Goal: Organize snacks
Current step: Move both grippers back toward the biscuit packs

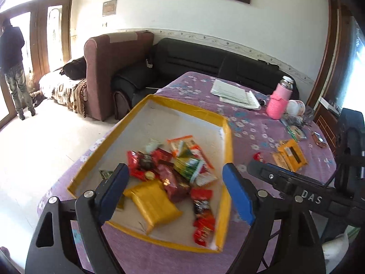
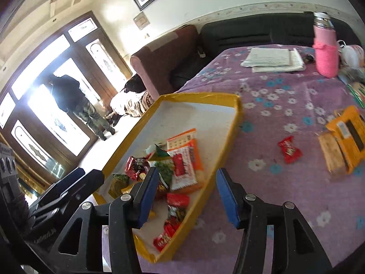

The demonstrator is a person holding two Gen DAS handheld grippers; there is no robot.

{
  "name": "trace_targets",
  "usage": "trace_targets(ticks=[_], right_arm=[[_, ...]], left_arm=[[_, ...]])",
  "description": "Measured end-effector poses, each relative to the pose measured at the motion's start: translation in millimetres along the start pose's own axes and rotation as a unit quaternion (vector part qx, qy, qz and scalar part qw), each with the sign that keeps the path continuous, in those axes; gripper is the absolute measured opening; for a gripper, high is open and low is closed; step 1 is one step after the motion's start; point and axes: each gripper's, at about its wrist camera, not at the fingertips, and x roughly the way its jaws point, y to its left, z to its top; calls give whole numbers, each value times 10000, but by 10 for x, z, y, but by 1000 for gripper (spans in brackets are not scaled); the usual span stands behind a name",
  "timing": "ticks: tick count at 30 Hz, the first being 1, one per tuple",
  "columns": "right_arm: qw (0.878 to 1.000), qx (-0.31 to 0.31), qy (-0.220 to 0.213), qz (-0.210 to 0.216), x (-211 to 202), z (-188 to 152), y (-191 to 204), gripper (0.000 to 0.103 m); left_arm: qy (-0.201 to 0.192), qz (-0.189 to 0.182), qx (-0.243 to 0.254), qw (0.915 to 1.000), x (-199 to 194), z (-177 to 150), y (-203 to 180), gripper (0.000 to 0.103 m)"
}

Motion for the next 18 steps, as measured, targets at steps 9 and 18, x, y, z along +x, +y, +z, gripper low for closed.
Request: trace_targets(ticks=[9, 18], right_arm=[[9993, 248, -234, -145, -523, -198, -424, 55], [9979, 455, -423, -191, -813, -309, -727, 56]], left_arm=[[-124, 304, 661, 9973, -290, -151, -542, 85], [-40, 170, 940, 9954, -357, -233, -852, 85]])
